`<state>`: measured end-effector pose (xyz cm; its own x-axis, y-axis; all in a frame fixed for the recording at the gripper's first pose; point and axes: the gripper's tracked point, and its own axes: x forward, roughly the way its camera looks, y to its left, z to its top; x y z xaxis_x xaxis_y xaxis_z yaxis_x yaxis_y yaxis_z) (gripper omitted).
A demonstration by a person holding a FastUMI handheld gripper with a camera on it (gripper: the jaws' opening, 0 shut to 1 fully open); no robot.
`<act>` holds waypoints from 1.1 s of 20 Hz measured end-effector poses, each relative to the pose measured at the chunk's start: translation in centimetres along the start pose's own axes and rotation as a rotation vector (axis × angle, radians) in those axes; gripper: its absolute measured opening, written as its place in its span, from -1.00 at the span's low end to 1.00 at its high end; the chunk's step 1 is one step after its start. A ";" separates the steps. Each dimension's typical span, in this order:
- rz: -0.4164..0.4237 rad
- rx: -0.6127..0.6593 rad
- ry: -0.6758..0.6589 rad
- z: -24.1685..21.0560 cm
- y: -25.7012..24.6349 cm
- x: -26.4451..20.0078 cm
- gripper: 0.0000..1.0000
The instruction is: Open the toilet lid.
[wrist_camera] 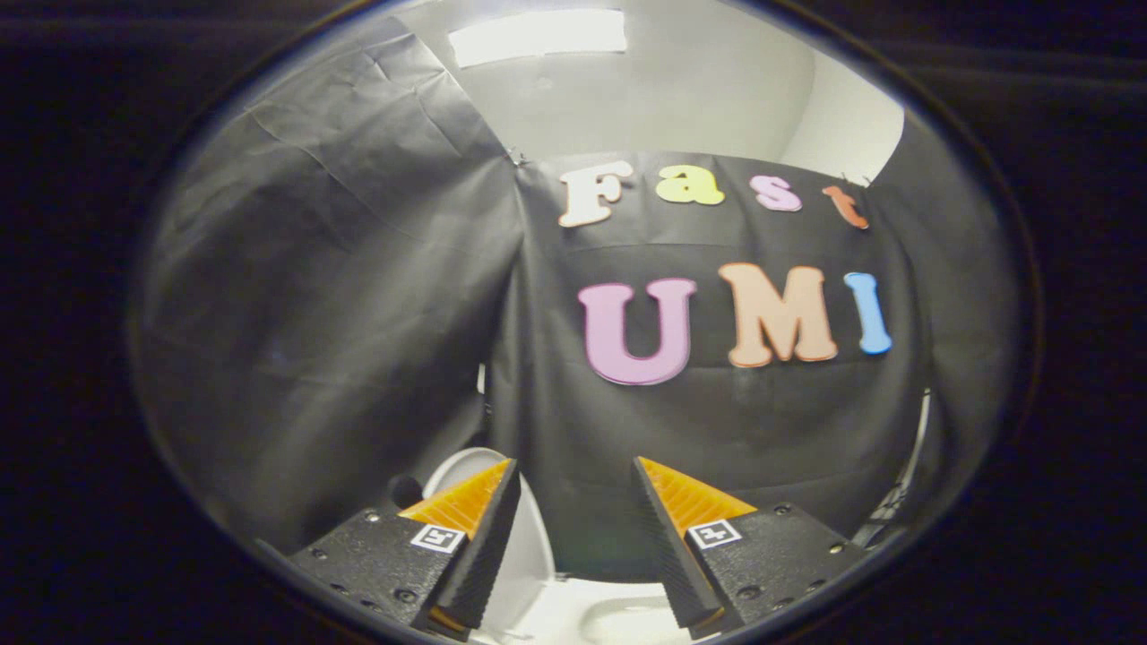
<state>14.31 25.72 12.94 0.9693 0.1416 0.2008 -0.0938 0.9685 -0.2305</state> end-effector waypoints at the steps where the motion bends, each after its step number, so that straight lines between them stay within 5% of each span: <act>1: -0.030 -0.014 0.017 -0.4 -1.8 -0.4 0.53; 8: -0.145 -0.002 0.143 -5.4 -13.6 -5.4 0.42; 17: -0.055 0.047 0.209 -12.0 -17.6 -10.1 0.25; 22: 0.035 0.046 0.278 -15.1 -16.7 -11.0 -0.01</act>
<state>8.60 4.89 0.22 0.9899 0.1195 -0.0768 -0.1321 0.9733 -0.1878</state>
